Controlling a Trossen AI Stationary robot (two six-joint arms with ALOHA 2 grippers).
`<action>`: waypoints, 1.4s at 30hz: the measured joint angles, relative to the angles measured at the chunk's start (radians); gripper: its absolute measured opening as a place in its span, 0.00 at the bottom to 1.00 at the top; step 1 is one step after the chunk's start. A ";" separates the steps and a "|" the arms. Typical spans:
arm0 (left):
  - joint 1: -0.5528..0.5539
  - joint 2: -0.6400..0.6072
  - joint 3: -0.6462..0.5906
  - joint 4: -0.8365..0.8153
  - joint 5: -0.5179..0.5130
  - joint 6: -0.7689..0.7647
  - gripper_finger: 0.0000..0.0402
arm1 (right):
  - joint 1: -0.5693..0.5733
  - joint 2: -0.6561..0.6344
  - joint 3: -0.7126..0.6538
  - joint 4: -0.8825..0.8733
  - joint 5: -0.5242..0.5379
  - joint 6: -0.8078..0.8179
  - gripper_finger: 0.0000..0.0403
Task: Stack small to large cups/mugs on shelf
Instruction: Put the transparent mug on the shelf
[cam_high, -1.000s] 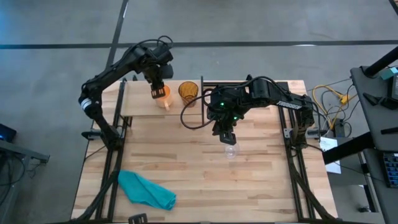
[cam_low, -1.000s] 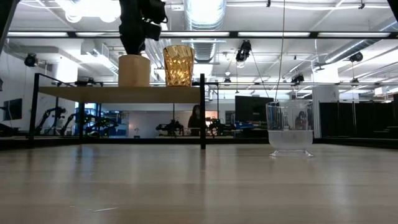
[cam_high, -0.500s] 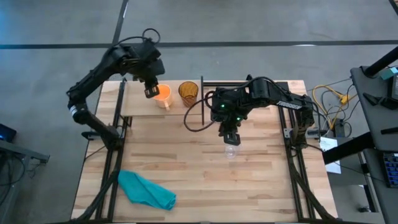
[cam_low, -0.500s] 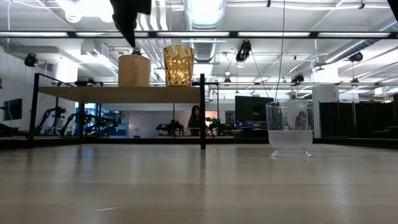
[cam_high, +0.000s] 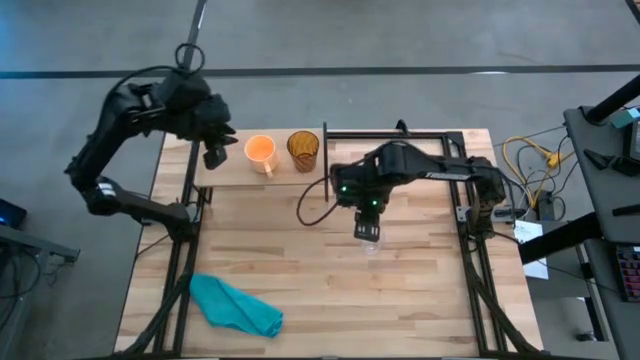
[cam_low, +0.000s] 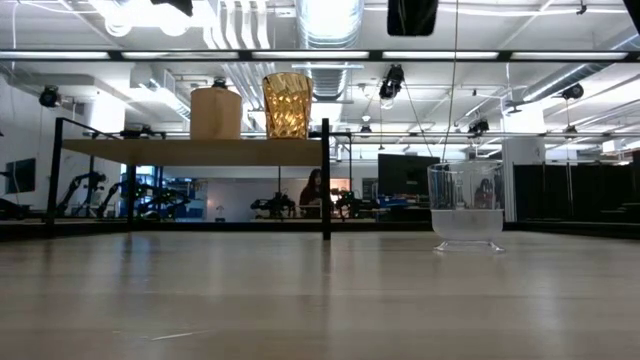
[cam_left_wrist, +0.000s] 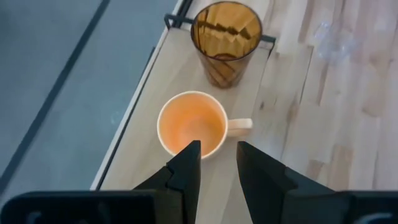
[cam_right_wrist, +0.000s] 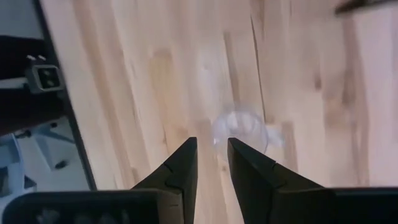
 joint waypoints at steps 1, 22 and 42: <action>0.000 -0.012 0.000 0.000 0.000 0.000 0.22 | 0.000 0.000 -0.026 0.001 0.000 0.010 0.21; 0.000 -0.050 -0.005 -0.001 -0.001 -0.077 0.22 | 0.000 0.000 -0.472 0.012 0.000 0.212 0.21; 0.000 -0.026 -0.006 -0.001 -0.001 -0.071 0.22 | 0.017 -0.006 -0.475 0.214 -0.033 0.222 0.21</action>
